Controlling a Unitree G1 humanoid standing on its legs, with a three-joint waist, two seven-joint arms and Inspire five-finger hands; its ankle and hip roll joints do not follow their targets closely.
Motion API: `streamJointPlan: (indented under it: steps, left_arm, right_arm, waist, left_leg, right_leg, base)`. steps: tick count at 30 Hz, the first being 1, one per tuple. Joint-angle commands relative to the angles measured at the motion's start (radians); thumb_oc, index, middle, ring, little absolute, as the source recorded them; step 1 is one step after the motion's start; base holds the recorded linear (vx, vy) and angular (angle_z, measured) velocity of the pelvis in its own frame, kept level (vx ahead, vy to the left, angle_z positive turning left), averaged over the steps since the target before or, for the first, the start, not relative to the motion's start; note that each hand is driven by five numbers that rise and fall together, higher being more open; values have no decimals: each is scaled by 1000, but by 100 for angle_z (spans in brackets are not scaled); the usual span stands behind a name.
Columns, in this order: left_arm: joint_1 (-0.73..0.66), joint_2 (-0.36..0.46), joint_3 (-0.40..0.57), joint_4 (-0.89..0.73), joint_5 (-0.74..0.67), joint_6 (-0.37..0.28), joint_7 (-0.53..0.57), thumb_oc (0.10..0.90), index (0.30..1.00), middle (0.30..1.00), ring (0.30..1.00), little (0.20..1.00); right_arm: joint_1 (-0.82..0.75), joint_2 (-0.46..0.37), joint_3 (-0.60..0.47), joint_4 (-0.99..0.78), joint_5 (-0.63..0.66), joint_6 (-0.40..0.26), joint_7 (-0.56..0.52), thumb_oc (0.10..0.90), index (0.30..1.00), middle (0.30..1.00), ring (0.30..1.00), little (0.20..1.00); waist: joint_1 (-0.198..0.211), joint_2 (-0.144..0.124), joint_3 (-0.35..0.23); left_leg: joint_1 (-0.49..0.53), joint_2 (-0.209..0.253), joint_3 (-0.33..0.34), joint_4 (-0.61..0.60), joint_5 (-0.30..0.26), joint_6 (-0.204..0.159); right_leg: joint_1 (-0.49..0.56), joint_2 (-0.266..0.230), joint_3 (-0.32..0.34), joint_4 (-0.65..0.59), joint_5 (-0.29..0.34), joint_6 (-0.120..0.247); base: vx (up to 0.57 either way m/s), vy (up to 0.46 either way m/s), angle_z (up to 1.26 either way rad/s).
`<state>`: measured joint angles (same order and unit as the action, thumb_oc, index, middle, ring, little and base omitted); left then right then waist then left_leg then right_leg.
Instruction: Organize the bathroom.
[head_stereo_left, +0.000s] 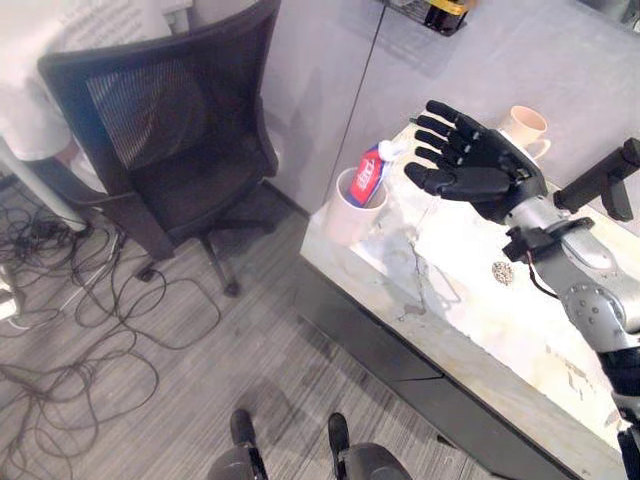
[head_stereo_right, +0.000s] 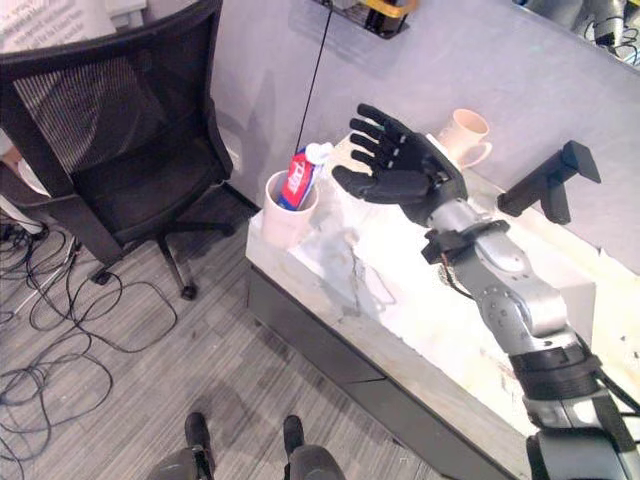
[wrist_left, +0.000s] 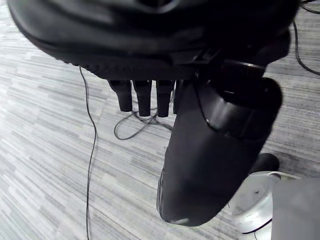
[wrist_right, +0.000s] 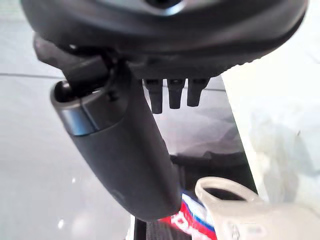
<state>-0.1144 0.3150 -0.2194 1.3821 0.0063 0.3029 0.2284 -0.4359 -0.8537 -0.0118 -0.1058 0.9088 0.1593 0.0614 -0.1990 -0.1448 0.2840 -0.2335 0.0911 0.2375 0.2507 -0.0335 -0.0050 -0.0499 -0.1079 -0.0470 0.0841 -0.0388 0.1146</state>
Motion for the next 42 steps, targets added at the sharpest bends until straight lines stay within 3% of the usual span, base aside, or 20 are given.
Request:
streamJointPlan:
  steps: [1, 7, 9, 10, 12, 13, 15, 16, 19, 21, 22, 26, 27, 29, 33, 34, 35, 37, 40, 42]
  left_arm:
    - [70, 35, 8, 57, 6, 28, 57, 800, 900, 900, 900, 900]
    - [99, 21, 22, 57, -39, 9, 84, 800, 900, 900, 900, 900]
    - [109, 18, 34, 57, -102, -59, 91, 800, 900, 900, 900, 900]
    - [116, 15, 52, 51, -101, -182, 124, 800, 900, 900, 900, 900]
    - [125, 13, 69, 47, -140, -264, 138, 800, 900, 900, 900, 900]
    - [132, 8, 83, 34, -128, -302, 162, 800, 900, 900, 900, 900]
    - [138, 6, 85, 27, -134, -309, 109, 800, 900, 900, 900, 900]
    - [145, 1, 83, 20, -176, -310, 27, 800, 900, 900, 900, 900]
    - [142, -10, 110, 4, -228, -307, -95, 800, 900, 900, 900, 900]
    - [141, -14, 113, -4, -244, -324, -136, 800, 900, 900, 900, 900]
    - [138, -17, 117, -15, -244, -298, -137, 800, 900, 900, 900, 900]
    - [142, -21, 121, -16, -241, -294, -149, 800, 900, 900, 900, 900]
    - [146, -23, 124, -16, -242, -293, -155, 800, 900, 900, 900, 900]
    - [146, -35, 127, -14, -220, -298, -144, 800, 900, 900, 900, 900]
    - [152, -58, 135, -8, -188, -301, -130, 800, 900, 900, 900, 900]
    - [154, -65, 139, 0, -172, -304, -135, 800, 900, 900, 900, 900]
    - [154, -66, 141, 1, -167, -305, -136, 800, 900, 900, 900, 900]
    - [153, -68, 155, 8, -134, -309, -155, 800, 900, 900, 900, 900]
    - [136, -66, 165, 5, -99, -286, -182, 800, 900, 900, 900, 900]
    - [127, -65, 171, -1, -71, -266, -192, 800, 900, 900, 900, 900]
  right_arm:
    - [-19, 27, -184, -56, -1, -166, -47, 800, 900, 900, 900, 900]
    - [68, -19, -290, -34, 23, -192, -48, 800, 900, 900, 900, 900]
    - [99, -30, -335, -19, 28, -216, -62, 800, 900, 900, 900, 900]
    - [128, -35, -371, -7, -5, -229, -99, 800, 900, 900, 900, 900]
    - [168, -40, -421, 15, 11, -238, -106, 800, 900, 900, 900, 900]
    - [209, -32, -463, 28, -46, -255, -164, 800, 900, 900, 900, 900]
    - [272, -32, -527, 73, -48, -290, -192, 800, 900, 900, 900, 900]
    - [333, -24, -582, 117, -159, -302, -289, 800, 900, 900, 900, 900]
    - [476, -30, -697, 278, -286, -342, -384, 800, 900, 900, 900, 900]
    - [534, -31, -737, 363, -331, -347, -435, 800, 900, 900, 900, 900]
    - [591, -23, -778, 463, -352, -347, -479, 800, 900, 900, 900, 900]
    - [660, 18, -821, 599, -299, -327, -543, 800, 900, 900, 900, 900]
    - [693, 88, -830, 716, -187, -297, -582, 800, 900, 900, 900, 900]
    - [703, 154, -814, 809, -103, -262, -609, 800, 900, 900, 900, 900]
    - [700, 281, -719, 969, -64, -235, -608, 800, 900, 900, 900, 900]
    - [693, 340, -667, 1067, -14, -181, -530, 800, 900, 900, 900, 900]
    - [691, 350, -656, 1082, -9, -169, -518, 800, 900, 900, 900, 900]
    - [675, 444, -535, 1184, 5, -126, -383, 800, 900, 900, 900, 900]
    - [653, 511, -407, 1287, -34, 0, -177, 800, 900, 900, 900, 900]
    - [641, 542, -340, 1305, -94, 40, -114, 800, 900, 900, 900, 900]
  waist:
    - [-11, -23, -107]
    - [-44, -16, -150]
    - [-57, -14, -166]
    - [-66, -13, -177]
    - [-75, -13, -190]
    - [-81, -15, -202]
    - [-92, -15, -210]
    - [-100, -15, -218]
    - [-127, -7, -229]
    - [-138, -5, -231]
    - [-150, -4, -232]
    - [-160, -1, -235]
    - [-170, 2, -236]
    - [-172, 4, -237]
    - [-168, 9, -237]
    - [-161, 14, -238]
    - [-160, 15, -238]
    - [-153, 27, -236]
    - [-140, 37, -241]
    - [-134, 46, -242]
  left_leg:
    - [52, 22, 12, 50, -89, -13]
    - [96, 22, 45, 10, -81, -14]
    - [112, 22, 57, -9, -76, -15]
    - [124, 22, 67, -19, -76, -16]
    - [136, 24, 74, -31, -72, -17]
    - [145, 24, 82, -38, -71, -19]
    - [155, 28, 90, -51, -66, -21]
    - [165, 29, 100, -63, -63, -24]
    - [199, 26, 107, -98, -78, -30]
    - [208, 26, 112, -109, -77, -30]
    - [215, 24, 117, -121, -75, -30]
    - [219, 21, 125, -135, -67, -32]
    - [223, 18, 133, -142, -62, -32]
    - [223, 15, 137, -144, -61, -32]
    - [219, 11, 137, -142, -58, -35]
    - [217, 7, 131, -141, -58, -34]
    - [217, 6, 130, -141, -58, -34]
    - [216, 1, 122, -137, -58, -34]
    - [205, -6, 121, -142, -33, -27]
    - [210, -11, 114, -149, -33, -24]
  right_leg:
    - [-62, 6, -39, 62, 29, 39]
    - [-50, 12, -34, 51, 31, 41]
    - [-46, 14, -35, 47, 30, 43]
    - [-43, 15, -36, 41, 32, 44]
    - [-36, 18, -36, 35, 34, 43]
    - [-33, 20, -36, 26, 39, 44]
    - [-29, 24, -36, 24, 41, 44]
    - [-30, 27, -35, 19, 45, 47]
    - [-23, 35, -24, 10, 39, 58]
    - [-22, 38, -20, 6, 41, 61]
    - [-25, 43, -18, 3, 45, 64]
    - [-31, 48, -15, 0, 52, 66]
    - [-33, 49, -12, -4, 57, 66]
    - [-36, 49, -11, -9, 63, 64]
    - [-33, 47, -9, -22, 71, 57]
    - [-30, 47, -5, -31, 74, 53]
    - [-29, 46, -5, -32, 74, 53]
    - [-27, 44, 0, -34, 74, 48]
    - [-40, 42, 7, -38, 89, 37]
    - [-37, 42, 12, -40, 87, 36]
  base:
    - [36, 4, -14]
    - [37, 28, -23]
    - [32, 26, -23]
    - [47, 25, -18]
    - [55, 14, -15]
    - [52, 8, -13]
    - [28, 15, -10]
    - [3, 25, -11]
    - [47, 50, -22]
    - [33, 35, -19]
    - [-11, 6, -21]
    - [-10, -2, -17]
    - [-1, -5, -23]
    - [-1, -5, -17]
    - [2, 0, -5]
    - [10, 3, -3]
    - [0, 0, 0]
    - [13, 39, 4]
    - [-45, 13, 3]
    - [13, 20, 1]
